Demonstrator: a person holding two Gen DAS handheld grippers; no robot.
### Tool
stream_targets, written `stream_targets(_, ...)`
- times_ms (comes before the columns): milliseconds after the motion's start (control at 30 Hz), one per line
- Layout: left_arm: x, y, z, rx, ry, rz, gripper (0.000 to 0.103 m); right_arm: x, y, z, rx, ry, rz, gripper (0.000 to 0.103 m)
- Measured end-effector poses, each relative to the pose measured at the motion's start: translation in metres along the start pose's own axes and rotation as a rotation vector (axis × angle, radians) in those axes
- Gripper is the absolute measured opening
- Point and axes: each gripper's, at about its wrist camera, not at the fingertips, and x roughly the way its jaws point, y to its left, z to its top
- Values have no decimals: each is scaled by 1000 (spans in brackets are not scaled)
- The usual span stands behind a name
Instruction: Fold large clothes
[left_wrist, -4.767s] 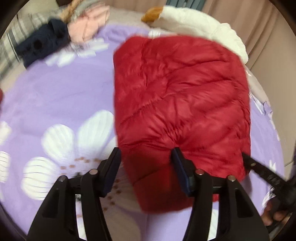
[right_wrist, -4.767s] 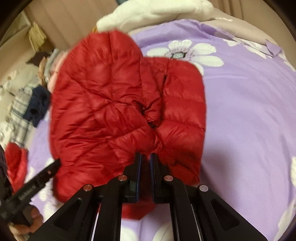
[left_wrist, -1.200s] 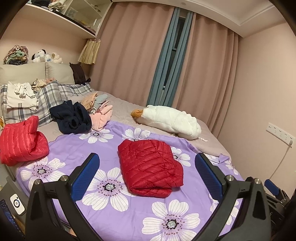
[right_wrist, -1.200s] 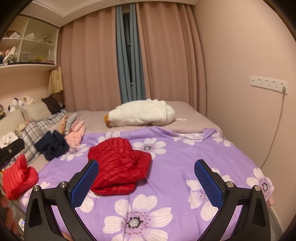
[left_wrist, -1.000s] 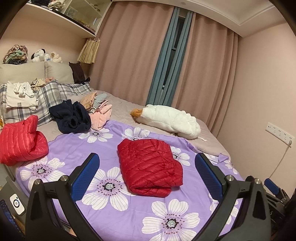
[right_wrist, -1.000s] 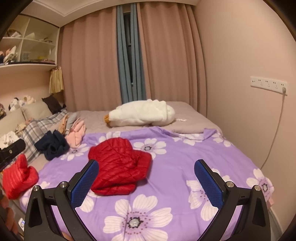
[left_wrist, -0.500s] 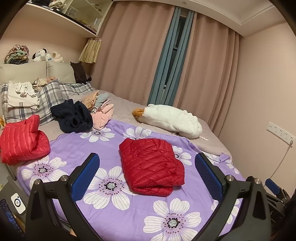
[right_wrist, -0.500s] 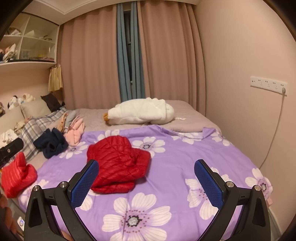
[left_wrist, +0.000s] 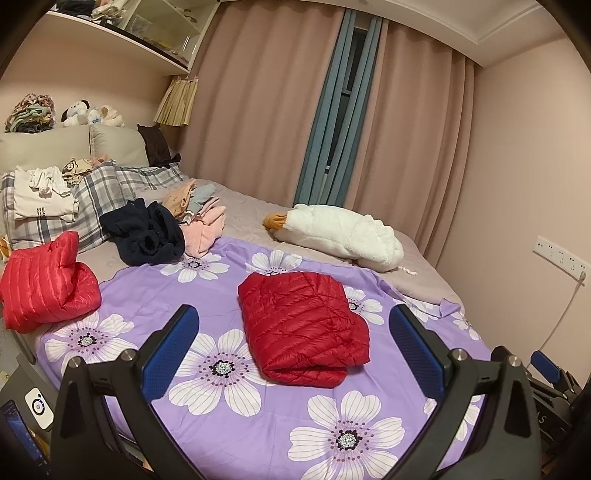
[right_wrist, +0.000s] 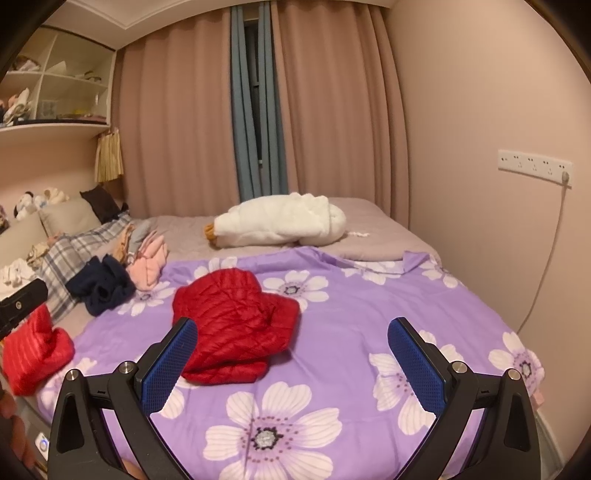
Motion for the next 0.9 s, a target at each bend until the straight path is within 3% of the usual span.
stream_targets(900,7,1,-3,32,34,0,103,5,4,-4,-6,34,-26,102)
